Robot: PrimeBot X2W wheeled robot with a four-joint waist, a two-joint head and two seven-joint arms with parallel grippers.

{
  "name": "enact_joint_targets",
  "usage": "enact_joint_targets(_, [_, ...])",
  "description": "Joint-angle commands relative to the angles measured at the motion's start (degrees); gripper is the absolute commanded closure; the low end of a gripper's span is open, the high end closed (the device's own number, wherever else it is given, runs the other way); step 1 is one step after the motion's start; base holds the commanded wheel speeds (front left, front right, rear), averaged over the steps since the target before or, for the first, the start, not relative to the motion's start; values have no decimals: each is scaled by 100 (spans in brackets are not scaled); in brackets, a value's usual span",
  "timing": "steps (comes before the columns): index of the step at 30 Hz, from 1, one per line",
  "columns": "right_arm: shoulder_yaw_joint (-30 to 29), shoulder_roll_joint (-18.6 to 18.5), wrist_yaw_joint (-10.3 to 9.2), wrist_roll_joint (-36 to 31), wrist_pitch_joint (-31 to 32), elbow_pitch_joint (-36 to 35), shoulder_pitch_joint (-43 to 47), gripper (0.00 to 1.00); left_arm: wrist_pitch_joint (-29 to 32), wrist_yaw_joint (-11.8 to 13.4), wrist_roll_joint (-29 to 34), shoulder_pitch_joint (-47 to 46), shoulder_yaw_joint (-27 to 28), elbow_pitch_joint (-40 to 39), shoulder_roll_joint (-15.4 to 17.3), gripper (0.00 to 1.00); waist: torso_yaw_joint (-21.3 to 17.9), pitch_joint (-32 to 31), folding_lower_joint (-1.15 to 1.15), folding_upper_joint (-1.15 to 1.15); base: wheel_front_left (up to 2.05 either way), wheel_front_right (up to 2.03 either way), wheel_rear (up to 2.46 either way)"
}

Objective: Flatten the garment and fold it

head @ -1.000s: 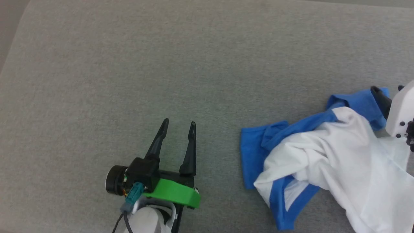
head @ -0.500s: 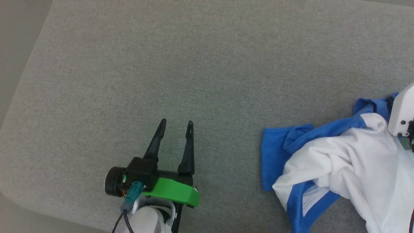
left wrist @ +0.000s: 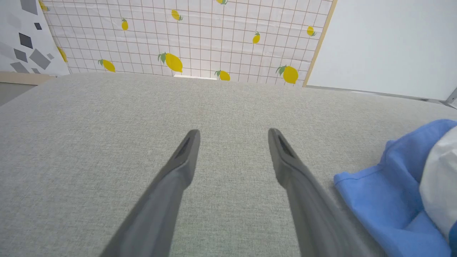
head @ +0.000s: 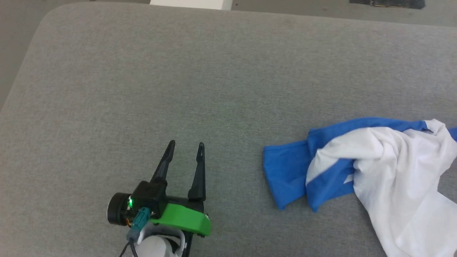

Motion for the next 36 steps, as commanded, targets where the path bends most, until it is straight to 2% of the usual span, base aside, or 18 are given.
enact_joint_targets(1, [-115, 107, -9, 69, -143, -71, 228, 100, -22, -39, 100, 85, 27, 18, -13, 0, -121, -57, 0, 0, 0, 0, 0])
enact_joint_targets(6, [-780, 618, -9, -18, -530, -119, 1208, 100, -22, -74, 176, 162, 117, 8, -13, 0, -227, -31, 0, 0, 0, 0, 0])
enact_joint_targets(9, [-891, 881, -9, -201, -548, 133, 1653, 100, -22, -108, 219, 177, 142, 23, -12, 0, -307, -14, 0, 0, 0, 0, 0])
enact_joint_targets(10, [-877, 964, -9, -211, -578, 235, 1725, 64, -22, -117, 232, 174, 154, 26, -11, 0, -344, -8, 0, 0, 0, 0, 0])
enact_joint_targets(11, [-860, 1007, -9, -234, -624, 311, 1755, 45, -22, -124, 243, 168, 164, 28, -11, 0, -377, -6, 0, 0, 0, 0, 0])
enact_joint_targets(12, [-823, 1039, -9, -279, -681, 408, 1769, 0, -22, -137, 257, 152, 171, 33, -10, 0, -414, -8, 0, 0, 0, 0, 0])
enact_joint_targets(16, [-601, 1080, -9, -263, -903, 619, 1550, 0, -22, -169, 288, 109, 183, 48, -11, 0, -556, -57, 0, 0, 0, 0, 0])
enact_joint_targets(19, [-372, 1053, -9, -132, -1078, 501, 1352, 0, -22, -181, 299, 105, 207, 58, -11, 0, -642, -135, 0, 0, 0, 0, 0])
enact_joint_targets(23, [-19, 1122, -9, 251, -1363, -151, 1247, 0, -22, -199, 306, 122, 251, 21, -11, 0, -705, -269, 0, 0, 0, 0, 0])
enact_joint_targets(26, [221, 1310, -9, 503, -1681, -943, 1429, 0, -22, -225, 321, 161, 256, -35, -11, 0, -702, -372, 0, 0, 0, 0, 0])
enact_joint_targets(31, [582, 1660, -9, 274, -2286, -2065, 2205, 0, -22, -264, 361, 274, 256, -113, -5, 0, -658, -523, 0, 0, 0, 0, 0])
enact_joint_targets(34, [678, 1776, -9, 46, -2452, -2302, 2693, 0, -22, -282, 377, 375, 259, -157, 4, 0, -639, -591, 0, 0, 0, 0, 0])
enact_joint_targets(36, [775, 1792, -9, 144, -2489, -2289, 2968, 0, -22, -276, 395, 453, 260, -167, 16, 0, -645, -629, 0, 0, 0, 0, 0])
